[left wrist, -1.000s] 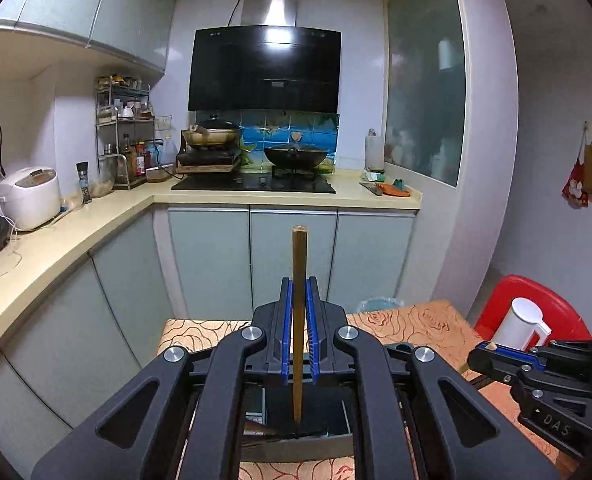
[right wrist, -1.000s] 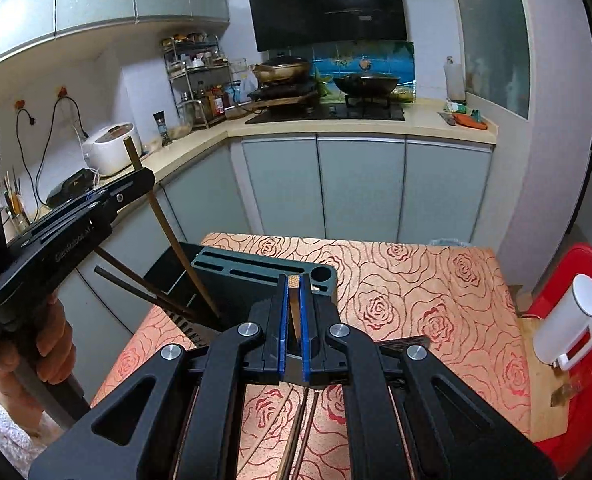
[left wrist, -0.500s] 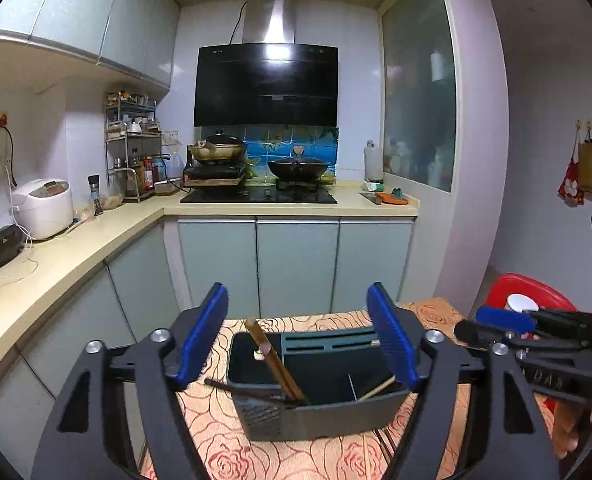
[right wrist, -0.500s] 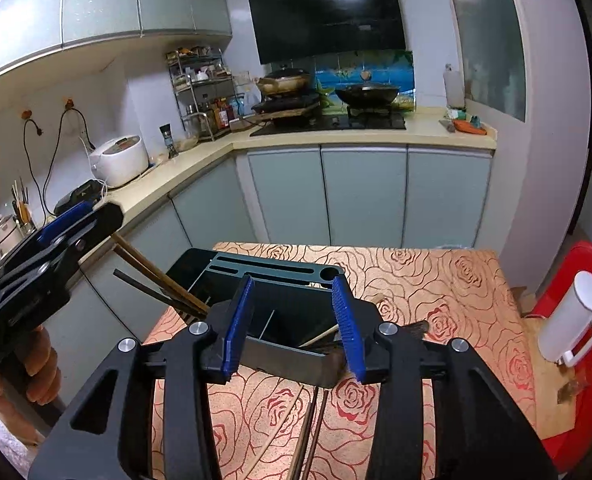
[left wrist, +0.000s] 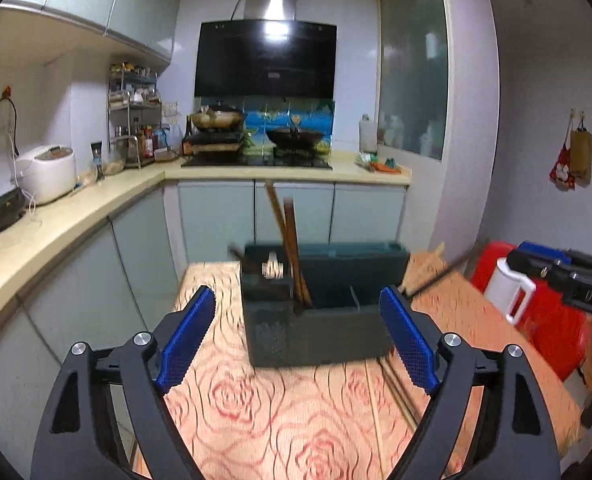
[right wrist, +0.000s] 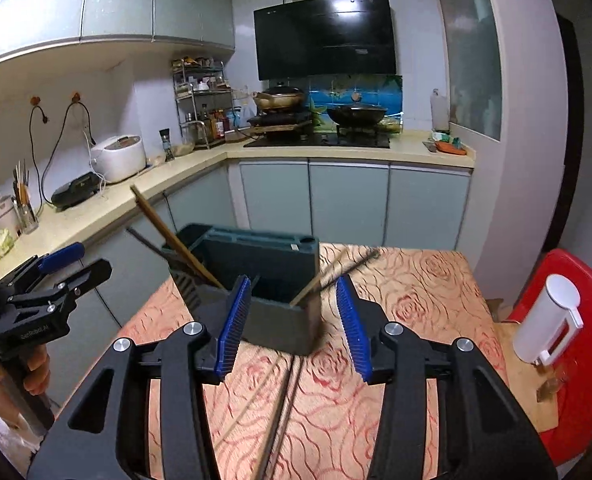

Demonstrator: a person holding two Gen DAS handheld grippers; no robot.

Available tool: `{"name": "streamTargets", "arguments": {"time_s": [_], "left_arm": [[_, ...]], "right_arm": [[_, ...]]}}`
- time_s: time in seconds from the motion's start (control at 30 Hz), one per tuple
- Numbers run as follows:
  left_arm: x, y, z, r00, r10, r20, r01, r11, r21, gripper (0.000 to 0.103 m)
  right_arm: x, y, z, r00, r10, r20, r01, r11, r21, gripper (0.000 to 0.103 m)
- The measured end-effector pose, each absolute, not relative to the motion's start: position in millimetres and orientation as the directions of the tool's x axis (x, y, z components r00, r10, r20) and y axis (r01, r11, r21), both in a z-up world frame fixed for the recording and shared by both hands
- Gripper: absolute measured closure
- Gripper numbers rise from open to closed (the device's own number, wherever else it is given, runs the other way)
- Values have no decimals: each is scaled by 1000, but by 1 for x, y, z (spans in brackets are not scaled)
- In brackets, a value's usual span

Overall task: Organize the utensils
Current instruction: 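Open both tools to release the chopsticks inside the caddy, then return both tools to the table and close the left tool on a light chopstick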

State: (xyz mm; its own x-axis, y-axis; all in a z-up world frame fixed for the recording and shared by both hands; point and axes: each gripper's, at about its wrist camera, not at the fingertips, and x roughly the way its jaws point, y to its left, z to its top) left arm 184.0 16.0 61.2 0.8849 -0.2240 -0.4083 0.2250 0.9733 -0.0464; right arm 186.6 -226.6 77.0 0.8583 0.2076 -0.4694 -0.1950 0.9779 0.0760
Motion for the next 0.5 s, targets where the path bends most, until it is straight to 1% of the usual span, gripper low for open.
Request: {"name": "streamTargets", "arguments": {"time_s": [0.1,0.33,0.5], "left_arm": [[173,18,39,872,-224,-435,230,972,-39,22],[151,16,-16,815,-255,-520,262,963,-60,22],[139,2,-47,776,-270,-570,307,951,-31,22]], "right_arm": [[173,-231,58,857,192,-479,-183,981,68,57],[146,-231,2,833,157,-531,-165,986,34,57],[137,-234,-32,797,163,-581,-158,986,60,57]]}}
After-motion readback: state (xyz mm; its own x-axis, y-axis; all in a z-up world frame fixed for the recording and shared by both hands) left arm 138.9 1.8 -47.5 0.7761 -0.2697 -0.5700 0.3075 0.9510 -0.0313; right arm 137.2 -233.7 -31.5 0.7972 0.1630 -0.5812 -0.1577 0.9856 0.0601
